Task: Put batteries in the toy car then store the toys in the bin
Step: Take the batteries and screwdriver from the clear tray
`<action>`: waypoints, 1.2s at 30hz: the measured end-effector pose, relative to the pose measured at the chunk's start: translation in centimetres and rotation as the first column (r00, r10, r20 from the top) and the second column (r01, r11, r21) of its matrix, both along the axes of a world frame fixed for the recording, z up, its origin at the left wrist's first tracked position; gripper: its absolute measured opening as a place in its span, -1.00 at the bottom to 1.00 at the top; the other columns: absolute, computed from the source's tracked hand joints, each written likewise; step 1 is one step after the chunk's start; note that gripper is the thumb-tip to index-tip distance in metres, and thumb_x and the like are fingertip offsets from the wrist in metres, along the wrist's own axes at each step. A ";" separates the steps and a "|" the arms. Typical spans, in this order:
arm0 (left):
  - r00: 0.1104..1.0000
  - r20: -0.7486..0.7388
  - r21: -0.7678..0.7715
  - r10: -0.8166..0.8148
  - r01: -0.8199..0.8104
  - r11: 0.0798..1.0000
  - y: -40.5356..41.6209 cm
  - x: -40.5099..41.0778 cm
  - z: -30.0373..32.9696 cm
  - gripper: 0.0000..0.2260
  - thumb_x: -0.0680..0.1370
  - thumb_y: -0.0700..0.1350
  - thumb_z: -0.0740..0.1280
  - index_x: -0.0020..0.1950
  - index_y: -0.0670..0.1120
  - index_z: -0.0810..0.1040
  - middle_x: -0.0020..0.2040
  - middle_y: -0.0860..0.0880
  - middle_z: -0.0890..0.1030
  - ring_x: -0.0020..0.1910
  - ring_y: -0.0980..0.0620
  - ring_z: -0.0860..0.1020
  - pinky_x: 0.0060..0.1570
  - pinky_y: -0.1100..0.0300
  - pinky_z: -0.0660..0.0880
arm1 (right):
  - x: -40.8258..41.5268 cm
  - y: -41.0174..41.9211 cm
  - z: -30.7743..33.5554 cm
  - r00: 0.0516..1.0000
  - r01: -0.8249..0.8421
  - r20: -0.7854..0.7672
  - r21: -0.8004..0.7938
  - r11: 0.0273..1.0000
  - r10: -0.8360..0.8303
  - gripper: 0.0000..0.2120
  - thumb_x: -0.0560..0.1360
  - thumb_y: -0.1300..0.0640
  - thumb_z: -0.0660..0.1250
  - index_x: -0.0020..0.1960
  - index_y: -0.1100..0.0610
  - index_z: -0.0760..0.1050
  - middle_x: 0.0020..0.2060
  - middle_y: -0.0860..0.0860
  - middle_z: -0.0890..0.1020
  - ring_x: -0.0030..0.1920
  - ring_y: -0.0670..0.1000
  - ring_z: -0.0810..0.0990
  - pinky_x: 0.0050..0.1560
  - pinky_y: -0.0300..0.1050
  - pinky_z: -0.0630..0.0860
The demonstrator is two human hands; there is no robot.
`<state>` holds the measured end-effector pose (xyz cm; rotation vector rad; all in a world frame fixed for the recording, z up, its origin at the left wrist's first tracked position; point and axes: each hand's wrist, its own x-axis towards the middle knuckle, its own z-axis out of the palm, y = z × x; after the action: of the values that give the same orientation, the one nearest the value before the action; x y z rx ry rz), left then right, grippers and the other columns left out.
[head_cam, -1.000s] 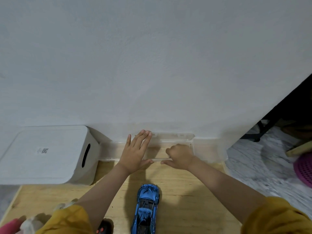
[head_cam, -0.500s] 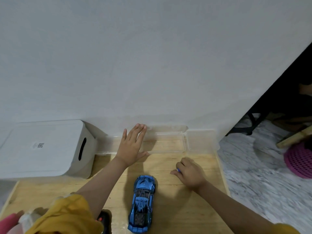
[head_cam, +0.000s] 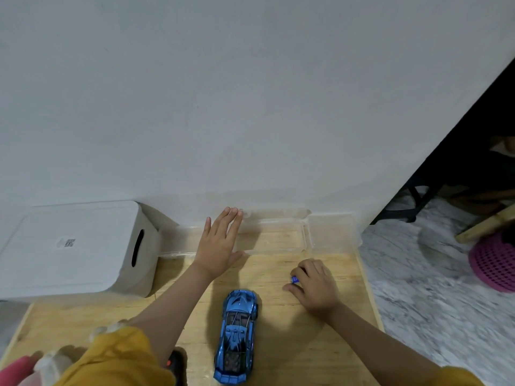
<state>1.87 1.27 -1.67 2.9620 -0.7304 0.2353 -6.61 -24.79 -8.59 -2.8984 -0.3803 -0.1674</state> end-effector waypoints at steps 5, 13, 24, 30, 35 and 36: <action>1.000 -0.009 -0.005 0.005 -0.005 1.000 0.0 -0.1 0.0 -0.04 0.24 0.11 0.57 0.49 -0.17 0.18 0.43 -0.12 0.28 0.45 -0.10 0.17 0.27 -0.23 0.29 | 0.0 -0.3 0.8 0.999 -0.038 -0.026 -0.025 0.999 0.037 -0.50 0.49 -0.37 0.02 -0.08 -0.01 0.54 -0.13 -0.09 0.54 -0.11 -0.03 0.52 -0.10 -0.15 0.49; 1.000 0.011 -0.017 0.008 -0.008 1.000 -0.2 -0.4 -0.2 -0.06 0.23 0.09 0.59 0.46 -0.18 0.21 0.38 -0.17 0.40 0.42 -0.11 0.20 0.26 -0.21 0.29 | 2.1 -0.3 5.2 0.952 -0.008 0.305 0.155 0.988 -0.040 -0.66 0.49 -0.12 0.20 0.04 0.09 0.57 -0.09 0.02 0.57 -0.05 0.00 0.46 -0.07 -0.10 0.48; 0.997 0.071 0.025 0.031 -0.032 0.999 -1.1 -1.2 -0.2 -0.14 0.17 0.01 0.63 0.35 -0.22 0.32 0.25 -0.20 0.54 0.28 -0.21 0.49 0.17 -0.23 0.44 | 7.6 1.3 9.5 0.973 -0.087 0.215 0.001 0.996 0.085 -0.57 0.35 0.21 0.49 0.20 0.18 0.51 -0.04 0.09 0.60 -0.05 0.12 0.60 -0.08 -0.05 0.57; 0.994 0.106 -0.039 0.017 -0.012 0.999 -1.4 -1.5 -0.3 -0.37 0.18 -0.07 0.61 0.15 -0.14 0.44 0.06 -0.12 0.59 0.02 -0.13 0.58 0.09 -0.10 0.52 | 7.6 1.9 8.9 0.997 -0.071 0.031 -0.002 0.997 0.071 -0.58 0.39 0.41 0.35 0.22 0.18 0.49 0.13 0.13 0.53 0.11 0.16 0.54 -0.15 -0.08 0.52; 0.994 0.113 -0.017 -0.014 0.016 1.000 -1.6 -1.2 -0.8 -0.59 0.18 -0.23 0.57 -0.03 -0.11 0.56 -0.07 -0.06 0.60 -0.14 -0.07 0.59 -0.09 0.09 0.53 | 7.2 1.7 8.0 0.981 -0.070 -0.184 -0.030 0.997 0.064 -0.63 0.56 0.31 0.16 0.35 0.10 0.37 0.37 0.02 0.39 0.39 0.06 0.31 0.14 0.03 0.49; 0.995 0.098 -0.014 -0.026 0.027 1.000 -1.7 -1.2 -1.0 -0.60 0.16 -0.27 0.56 -0.06 -0.11 0.57 -0.09 -0.06 0.61 -0.15 -0.06 0.59 -0.12 0.12 0.54 | 7.1 1.7 7.8 0.976 -0.073 -0.208 -0.046 0.996 0.062 -0.63 0.57 0.29 0.16 0.35 0.09 0.38 0.36 0.00 0.40 0.38 0.05 0.32 0.14 0.03 0.49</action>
<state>0.72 -0.42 -2.64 2.9417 -0.7749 0.3848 0.53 -23.05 -0.75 -2.9120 -0.4518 0.1558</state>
